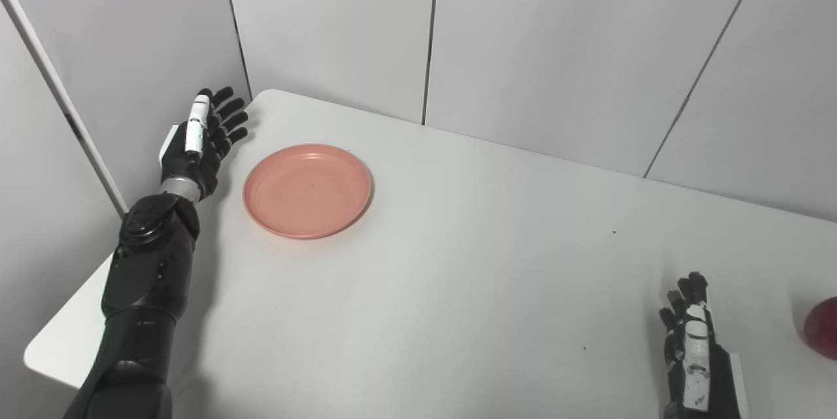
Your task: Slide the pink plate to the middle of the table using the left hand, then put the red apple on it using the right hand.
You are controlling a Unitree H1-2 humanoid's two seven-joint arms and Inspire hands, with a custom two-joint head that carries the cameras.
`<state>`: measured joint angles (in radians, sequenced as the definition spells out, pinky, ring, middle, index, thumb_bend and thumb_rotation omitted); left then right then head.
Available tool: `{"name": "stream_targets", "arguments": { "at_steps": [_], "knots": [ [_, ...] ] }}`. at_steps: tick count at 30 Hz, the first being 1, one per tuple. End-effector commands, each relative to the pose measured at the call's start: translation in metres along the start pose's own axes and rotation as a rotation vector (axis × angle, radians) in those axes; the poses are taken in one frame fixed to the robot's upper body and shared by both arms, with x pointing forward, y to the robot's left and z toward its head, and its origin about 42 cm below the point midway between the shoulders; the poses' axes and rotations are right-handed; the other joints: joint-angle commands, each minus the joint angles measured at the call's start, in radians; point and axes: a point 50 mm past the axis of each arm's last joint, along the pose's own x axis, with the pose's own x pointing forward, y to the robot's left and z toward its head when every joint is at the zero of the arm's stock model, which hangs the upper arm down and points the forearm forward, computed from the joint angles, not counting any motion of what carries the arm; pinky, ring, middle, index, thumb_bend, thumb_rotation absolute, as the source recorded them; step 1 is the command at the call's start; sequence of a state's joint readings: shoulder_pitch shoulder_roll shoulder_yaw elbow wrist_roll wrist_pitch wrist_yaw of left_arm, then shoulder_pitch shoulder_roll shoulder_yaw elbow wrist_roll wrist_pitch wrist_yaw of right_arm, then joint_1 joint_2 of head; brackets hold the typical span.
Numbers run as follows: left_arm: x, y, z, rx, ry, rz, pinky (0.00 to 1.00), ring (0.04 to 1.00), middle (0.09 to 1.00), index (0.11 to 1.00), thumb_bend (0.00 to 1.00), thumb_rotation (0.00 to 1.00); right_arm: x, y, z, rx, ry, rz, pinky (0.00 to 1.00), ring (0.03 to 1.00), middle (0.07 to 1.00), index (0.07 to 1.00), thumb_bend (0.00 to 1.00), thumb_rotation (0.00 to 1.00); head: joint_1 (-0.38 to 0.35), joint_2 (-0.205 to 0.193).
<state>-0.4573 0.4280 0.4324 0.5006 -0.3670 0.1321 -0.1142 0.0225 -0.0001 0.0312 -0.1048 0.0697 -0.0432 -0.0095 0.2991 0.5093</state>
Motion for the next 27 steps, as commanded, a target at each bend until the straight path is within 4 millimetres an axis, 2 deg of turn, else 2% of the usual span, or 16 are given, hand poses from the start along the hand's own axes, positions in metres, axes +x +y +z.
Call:
{"name": "stream_targets", "arguments": {
  "at_steps": [1, 5, 27],
  "knots": [
    [0.007, -0.003, 0.017, -0.007, -0.076, -0.027, 0.85, 0.855, 0.853, 0.834, 0.29, 1.0, 0.003, -0.001, 0.008, -0.013, -0.033, 0.01, 1.0, 1.0, 0.998, 1.0, 0.19, 1.0, 0.001, 0.0],
    [0.006, -0.006, 0.011, -0.019, -0.059, -0.04, 0.88, 0.866, 0.86, 0.841, 0.31, 1.0, 0.003, -0.001, 0.009, -0.014, -0.036, 0.014, 1.0, 1.0, 0.999, 1.0, 0.2, 1.0, 0.003, 0.0],
    [0.005, -0.015, -0.016, 0.017, -0.016, -0.086, 0.86, 0.85, 0.845, 0.826, 0.35, 1.0, 0.003, 0.001, 0.008, 0.004, -0.034, 0.013, 1.0, 1.0, 1.0, 1.0, 0.2, 1.0, -0.004, 0.0]
  ]
}}
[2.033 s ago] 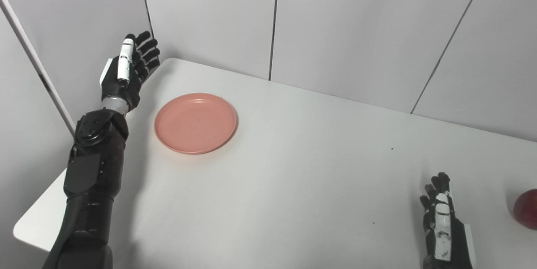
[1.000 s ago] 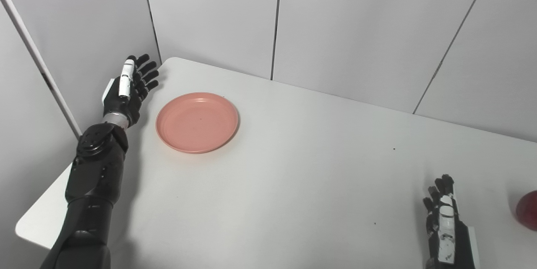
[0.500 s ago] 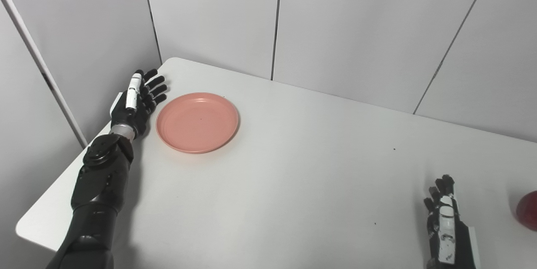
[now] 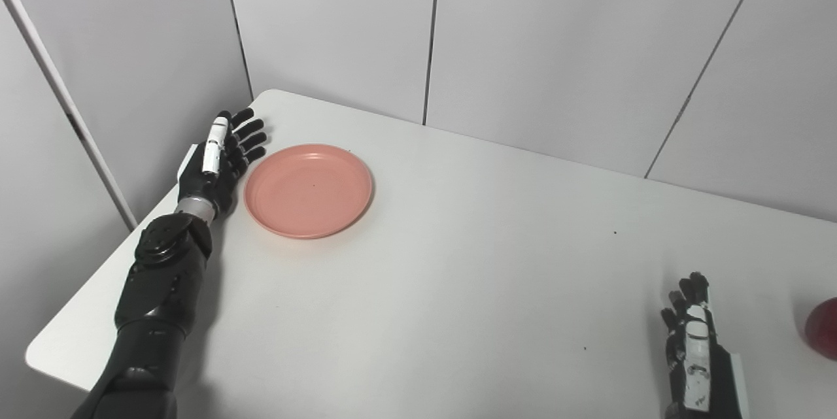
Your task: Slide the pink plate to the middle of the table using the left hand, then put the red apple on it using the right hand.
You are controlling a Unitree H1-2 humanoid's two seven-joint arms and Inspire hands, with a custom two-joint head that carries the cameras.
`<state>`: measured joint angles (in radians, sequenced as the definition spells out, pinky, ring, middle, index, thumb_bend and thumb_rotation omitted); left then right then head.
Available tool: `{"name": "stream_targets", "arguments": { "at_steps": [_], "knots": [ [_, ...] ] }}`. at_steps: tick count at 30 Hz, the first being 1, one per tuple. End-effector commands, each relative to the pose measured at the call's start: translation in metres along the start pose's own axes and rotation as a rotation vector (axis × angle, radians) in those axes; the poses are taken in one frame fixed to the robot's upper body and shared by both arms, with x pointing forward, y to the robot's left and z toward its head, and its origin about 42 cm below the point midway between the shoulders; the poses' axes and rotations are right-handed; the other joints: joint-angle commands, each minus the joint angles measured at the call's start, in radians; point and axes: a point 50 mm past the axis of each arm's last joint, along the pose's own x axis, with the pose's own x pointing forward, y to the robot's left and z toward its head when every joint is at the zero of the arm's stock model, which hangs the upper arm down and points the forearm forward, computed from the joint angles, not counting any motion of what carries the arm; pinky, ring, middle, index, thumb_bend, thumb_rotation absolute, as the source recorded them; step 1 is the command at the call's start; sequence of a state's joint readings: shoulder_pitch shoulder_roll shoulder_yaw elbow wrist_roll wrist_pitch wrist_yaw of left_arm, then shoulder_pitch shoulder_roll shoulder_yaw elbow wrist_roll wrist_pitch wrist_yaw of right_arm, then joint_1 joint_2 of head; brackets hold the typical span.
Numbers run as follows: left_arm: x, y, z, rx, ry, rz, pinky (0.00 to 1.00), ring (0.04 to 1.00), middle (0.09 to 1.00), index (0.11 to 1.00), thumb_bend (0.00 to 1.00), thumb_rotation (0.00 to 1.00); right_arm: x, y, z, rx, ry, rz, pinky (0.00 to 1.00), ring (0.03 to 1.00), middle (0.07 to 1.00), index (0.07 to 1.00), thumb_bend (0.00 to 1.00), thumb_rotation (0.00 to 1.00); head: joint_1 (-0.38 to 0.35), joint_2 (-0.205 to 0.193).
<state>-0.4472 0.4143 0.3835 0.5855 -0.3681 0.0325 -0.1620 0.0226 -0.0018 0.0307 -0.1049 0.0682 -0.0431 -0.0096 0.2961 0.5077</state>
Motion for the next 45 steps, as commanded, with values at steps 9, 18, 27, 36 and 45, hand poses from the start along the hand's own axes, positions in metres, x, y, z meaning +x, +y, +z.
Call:
{"name": "stream_targets", "arguments": {
  "at_steps": [9, 18, 27, 36, 45],
  "knots": [
    [0.003, -0.018, 0.007, 0.006, -0.022, -0.088, 0.84, 0.849, 0.852, 0.829, 0.35, 1.0, 0.003, 0.002, 0.008, 0.005, -0.035, 0.008, 1.0, 1.0, 1.0, 1.0, 0.2, 1.0, -0.004, 0.001],
    [0.0, -0.028, 0.006, -0.007, -0.009, -0.103, 0.84, 0.849, 0.857, 0.837, 0.35, 1.0, 0.003, 0.002, 0.008, 0.009, -0.037, 0.011, 1.0, 1.0, 1.0, 1.0, 0.2, 1.0, -0.005, 0.004],
    [-0.007, -0.046, 0.005, 0.001, -0.005, -0.147, 0.84, 0.865, 0.87, 0.846, 0.33, 1.0, 0.002, 0.002, 0.008, 0.018, -0.033, 0.014, 1.0, 1.0, 1.0, 1.0, 0.2, 1.0, -0.007, 0.005],
    [-0.01, -0.071, 0.004, -0.016, 0.015, -0.175, 0.85, 0.865, 0.867, 0.842, 0.3, 1.0, 0.003, 0.003, 0.007, 0.019, -0.04, 0.011, 1.0, 1.0, 1.0, 1.0, 0.21, 1.0, -0.011, 0.008],
    [-0.011, -0.093, 0.0, -0.027, 0.049, -0.216, 0.86, 0.871, 0.872, 0.851, 0.31, 1.0, 0.002, 0.005, 0.009, 0.02, -0.045, 0.01, 1.0, 1.0, 1.0, 1.0, 0.2, 1.0, -0.017, 0.012]
  ]
}}
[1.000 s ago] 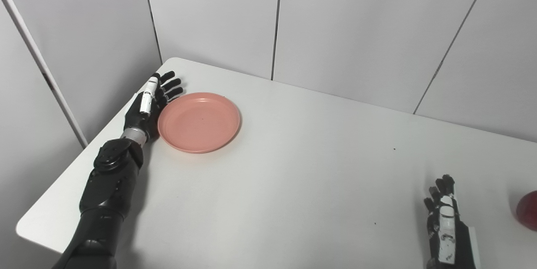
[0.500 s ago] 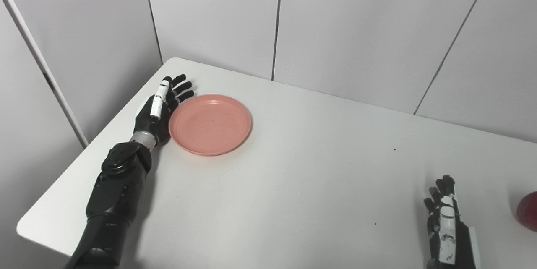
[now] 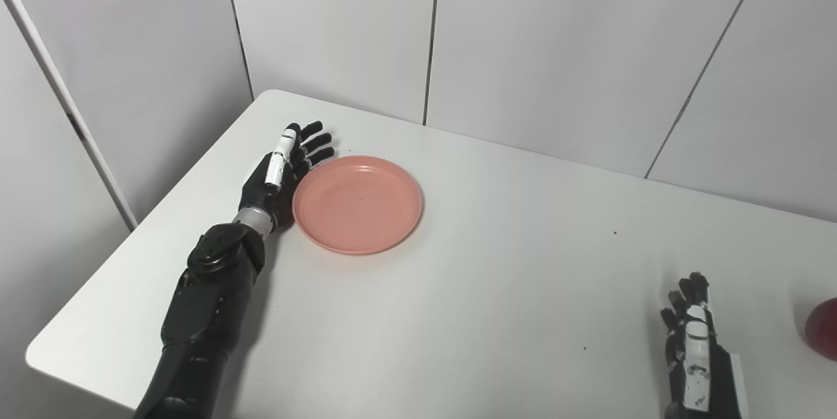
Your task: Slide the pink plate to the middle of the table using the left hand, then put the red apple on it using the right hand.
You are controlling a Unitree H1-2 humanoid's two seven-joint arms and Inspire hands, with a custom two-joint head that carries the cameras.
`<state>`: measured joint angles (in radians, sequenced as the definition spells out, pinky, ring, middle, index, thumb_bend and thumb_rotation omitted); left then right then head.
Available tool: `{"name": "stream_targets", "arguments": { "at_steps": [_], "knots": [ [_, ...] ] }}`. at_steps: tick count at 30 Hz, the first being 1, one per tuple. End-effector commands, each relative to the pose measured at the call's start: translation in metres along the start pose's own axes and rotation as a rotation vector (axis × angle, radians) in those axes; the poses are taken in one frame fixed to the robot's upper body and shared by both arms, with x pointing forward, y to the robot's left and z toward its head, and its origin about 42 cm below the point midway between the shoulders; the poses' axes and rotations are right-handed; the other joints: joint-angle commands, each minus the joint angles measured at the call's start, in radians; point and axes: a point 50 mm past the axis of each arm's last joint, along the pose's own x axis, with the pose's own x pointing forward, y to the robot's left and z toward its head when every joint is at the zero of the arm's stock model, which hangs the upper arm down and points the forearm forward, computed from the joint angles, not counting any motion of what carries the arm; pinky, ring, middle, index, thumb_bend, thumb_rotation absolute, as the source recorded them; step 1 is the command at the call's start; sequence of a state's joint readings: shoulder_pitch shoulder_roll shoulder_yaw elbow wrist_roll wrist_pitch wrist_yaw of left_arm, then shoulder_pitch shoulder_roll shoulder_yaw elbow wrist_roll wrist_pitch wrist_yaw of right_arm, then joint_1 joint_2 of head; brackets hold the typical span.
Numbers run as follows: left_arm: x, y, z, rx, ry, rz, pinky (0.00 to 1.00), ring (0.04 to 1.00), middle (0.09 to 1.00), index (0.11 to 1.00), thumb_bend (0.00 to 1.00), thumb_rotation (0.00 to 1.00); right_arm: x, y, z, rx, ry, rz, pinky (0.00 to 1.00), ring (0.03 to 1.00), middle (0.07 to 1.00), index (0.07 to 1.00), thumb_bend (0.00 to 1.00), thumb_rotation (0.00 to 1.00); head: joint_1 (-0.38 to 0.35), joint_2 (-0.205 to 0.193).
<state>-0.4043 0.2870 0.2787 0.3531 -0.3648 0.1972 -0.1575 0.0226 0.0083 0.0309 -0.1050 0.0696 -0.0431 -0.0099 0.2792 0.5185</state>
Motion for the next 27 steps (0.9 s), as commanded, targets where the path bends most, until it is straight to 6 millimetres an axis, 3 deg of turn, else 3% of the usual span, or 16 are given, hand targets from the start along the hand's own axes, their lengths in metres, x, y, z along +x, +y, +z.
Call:
{"name": "stream_targets", "arguments": {
  "at_steps": [1, 27],
  "knots": [
    [0.008, -0.011, 0.012, 0.01, -0.021, -0.03, 0.86, 0.869, 0.869, 0.849, 0.31, 1.0, 0.002, 0.002, 0.009, 0.009, -0.045, 0.013, 1.0, 1.0, 1.0, 1.0, 0.2, 1.0, -0.001, 0.001],
    [0.019, -0.063, -0.025, -0.029, 0.035, -0.154, 0.86, 0.865, 0.859, 0.837, 0.32, 1.0, 0.002, 0.005, 0.01, 0.015, -0.05, 0.011, 1.0, 0.998, 0.999, 1.0, 0.2, 1.0, -0.017, 0.014]
  ]
}}
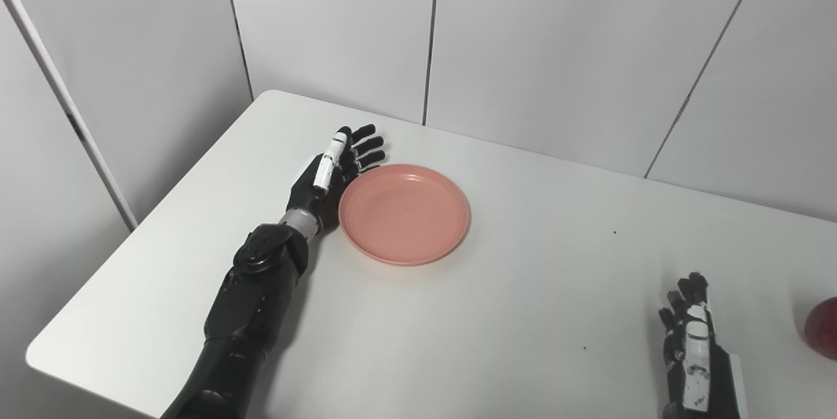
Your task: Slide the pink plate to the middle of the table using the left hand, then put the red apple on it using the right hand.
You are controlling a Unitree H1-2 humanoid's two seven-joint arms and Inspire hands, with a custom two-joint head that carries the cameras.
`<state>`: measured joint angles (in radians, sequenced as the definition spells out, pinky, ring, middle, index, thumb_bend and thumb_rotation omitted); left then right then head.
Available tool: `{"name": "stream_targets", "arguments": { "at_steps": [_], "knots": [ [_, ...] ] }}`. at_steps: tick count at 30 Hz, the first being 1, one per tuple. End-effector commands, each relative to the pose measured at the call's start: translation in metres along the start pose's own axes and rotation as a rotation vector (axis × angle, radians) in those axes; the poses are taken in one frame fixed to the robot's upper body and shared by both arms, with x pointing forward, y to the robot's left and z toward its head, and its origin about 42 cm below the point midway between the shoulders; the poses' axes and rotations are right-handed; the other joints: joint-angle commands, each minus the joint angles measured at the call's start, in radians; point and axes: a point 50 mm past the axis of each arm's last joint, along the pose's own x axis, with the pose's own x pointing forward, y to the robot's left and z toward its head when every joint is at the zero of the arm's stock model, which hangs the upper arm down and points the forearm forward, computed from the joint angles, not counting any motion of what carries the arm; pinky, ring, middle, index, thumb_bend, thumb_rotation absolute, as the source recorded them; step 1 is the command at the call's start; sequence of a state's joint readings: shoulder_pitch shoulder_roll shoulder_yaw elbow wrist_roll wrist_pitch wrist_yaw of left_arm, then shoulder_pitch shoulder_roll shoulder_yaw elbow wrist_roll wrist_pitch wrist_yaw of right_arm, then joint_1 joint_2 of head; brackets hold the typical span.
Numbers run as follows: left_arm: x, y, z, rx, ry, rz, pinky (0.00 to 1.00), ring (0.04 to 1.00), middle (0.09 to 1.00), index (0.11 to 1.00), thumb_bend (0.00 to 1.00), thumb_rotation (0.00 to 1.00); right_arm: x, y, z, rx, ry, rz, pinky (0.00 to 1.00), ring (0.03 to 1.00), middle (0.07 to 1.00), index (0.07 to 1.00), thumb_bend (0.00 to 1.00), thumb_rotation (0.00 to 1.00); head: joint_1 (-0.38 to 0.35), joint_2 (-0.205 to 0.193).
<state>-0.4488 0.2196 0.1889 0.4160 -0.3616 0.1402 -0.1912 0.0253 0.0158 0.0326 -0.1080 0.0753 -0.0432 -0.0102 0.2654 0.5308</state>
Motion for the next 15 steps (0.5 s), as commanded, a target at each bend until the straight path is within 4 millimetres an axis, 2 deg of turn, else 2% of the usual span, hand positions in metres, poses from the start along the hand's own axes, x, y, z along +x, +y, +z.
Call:
{"name": "stream_targets", "arguments": {
  "at_steps": [1, 10, 15],
  "knots": [
    [0.004, -0.012, -0.006, -0.011, 0.023, -0.025, 0.85, 0.864, 0.858, 0.837, 0.32, 1.0, 0.003, 0.003, 0.01, 0.0, -0.05, 0.011, 1.0, 0.997, 0.999, 1.0, 0.2, 1.0, -0.003, 0.002],
    [0.004, -0.031, -0.018, -0.025, 0.04, -0.07, 0.86, 0.857, 0.856, 0.837, 0.32, 1.0, 0.003, 0.004, 0.01, -0.005, -0.046, -0.001, 1.0, 0.992, 0.99, 0.995, 0.22, 1.0, -0.017, 0.008],
    [0.004, -0.039, -0.023, -0.029, 0.05, -0.091, 0.82, 0.84, 0.846, 0.829, 0.34, 1.0, 0.003, 0.006, 0.011, -0.005, -0.044, -0.003, 1.0, 0.991, 0.989, 0.993, 0.22, 1.0, -0.021, 0.011]
  ]
}}
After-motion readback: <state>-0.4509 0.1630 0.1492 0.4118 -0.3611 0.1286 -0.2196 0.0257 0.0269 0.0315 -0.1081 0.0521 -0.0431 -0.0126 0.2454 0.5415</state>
